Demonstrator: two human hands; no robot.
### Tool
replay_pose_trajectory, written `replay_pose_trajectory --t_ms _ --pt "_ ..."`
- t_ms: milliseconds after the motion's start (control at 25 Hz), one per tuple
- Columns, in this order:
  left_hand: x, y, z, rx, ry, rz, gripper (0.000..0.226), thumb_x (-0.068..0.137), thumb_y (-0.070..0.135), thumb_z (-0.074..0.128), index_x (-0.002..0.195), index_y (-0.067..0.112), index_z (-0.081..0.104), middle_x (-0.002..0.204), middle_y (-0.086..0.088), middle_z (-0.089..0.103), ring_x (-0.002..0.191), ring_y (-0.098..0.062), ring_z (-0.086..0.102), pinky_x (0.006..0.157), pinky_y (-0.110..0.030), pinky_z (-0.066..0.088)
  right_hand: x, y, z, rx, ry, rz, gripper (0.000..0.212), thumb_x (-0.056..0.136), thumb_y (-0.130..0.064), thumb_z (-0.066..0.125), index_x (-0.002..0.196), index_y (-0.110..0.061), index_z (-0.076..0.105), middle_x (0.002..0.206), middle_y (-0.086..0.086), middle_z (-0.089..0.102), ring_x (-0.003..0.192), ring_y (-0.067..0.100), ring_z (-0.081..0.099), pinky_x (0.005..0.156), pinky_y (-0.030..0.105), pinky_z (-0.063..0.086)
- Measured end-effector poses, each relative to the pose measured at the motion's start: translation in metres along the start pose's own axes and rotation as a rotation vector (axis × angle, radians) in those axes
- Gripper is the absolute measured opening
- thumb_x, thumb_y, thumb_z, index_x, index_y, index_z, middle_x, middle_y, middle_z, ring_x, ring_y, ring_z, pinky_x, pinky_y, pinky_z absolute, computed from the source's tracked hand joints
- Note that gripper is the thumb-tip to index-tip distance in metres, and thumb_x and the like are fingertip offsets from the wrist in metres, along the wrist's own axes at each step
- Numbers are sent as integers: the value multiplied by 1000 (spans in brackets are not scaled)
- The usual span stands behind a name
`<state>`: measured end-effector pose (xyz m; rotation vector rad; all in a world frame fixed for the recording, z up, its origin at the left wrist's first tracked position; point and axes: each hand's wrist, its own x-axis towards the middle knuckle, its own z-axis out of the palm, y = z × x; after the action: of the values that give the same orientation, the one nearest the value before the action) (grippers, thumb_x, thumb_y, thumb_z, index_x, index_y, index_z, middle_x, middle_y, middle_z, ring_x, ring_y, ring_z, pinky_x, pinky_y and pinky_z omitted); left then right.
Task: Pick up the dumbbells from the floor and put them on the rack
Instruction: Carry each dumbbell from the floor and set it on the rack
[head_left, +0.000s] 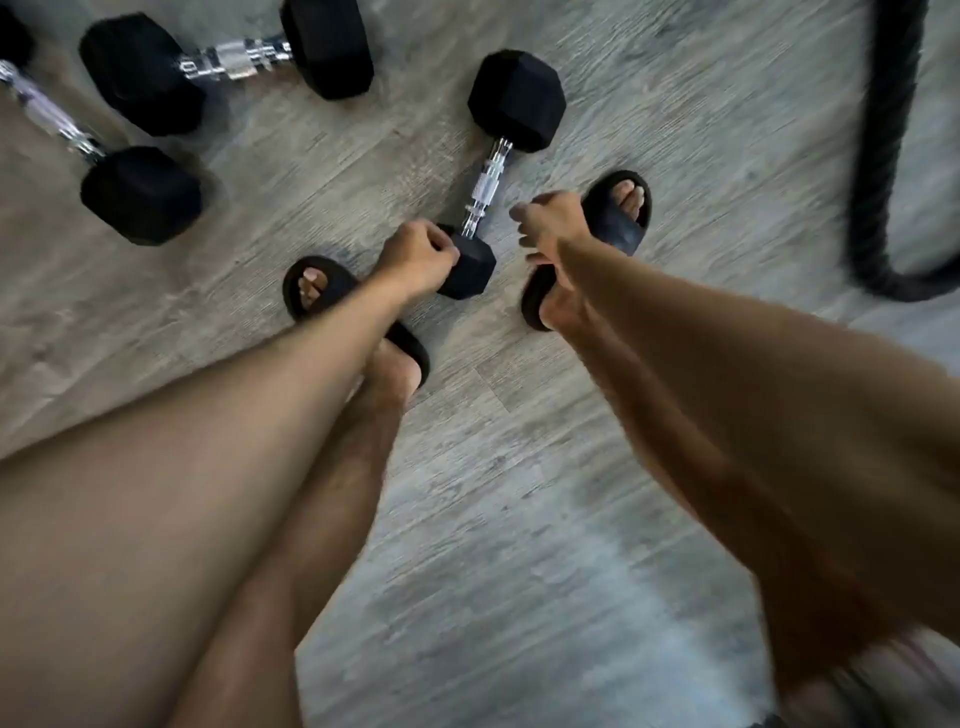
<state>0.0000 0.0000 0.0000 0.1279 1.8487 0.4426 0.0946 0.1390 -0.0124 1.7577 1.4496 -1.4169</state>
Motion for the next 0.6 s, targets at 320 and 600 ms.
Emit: replay_pose_trajectory --t_ms 320,600 --pt "112 18 57 2 90 -26 42 89 11 61 129 6 49 123 -11 64 112 -26 61 92 -30 48 115 -9 26 687 -205 263 13 84 -16 70 94 -7 67 94 11 64 83 23 62 84 36 56" --pt "143 12 64 83 -18 -62 38 83 14 71 118 6 61 111 -14 70 102 -31 68 94 -42 54 138 -20 38 815 -196 286 8 90 -6 65 96 -2 63 76 8 62 66 17 60 64 30 54"
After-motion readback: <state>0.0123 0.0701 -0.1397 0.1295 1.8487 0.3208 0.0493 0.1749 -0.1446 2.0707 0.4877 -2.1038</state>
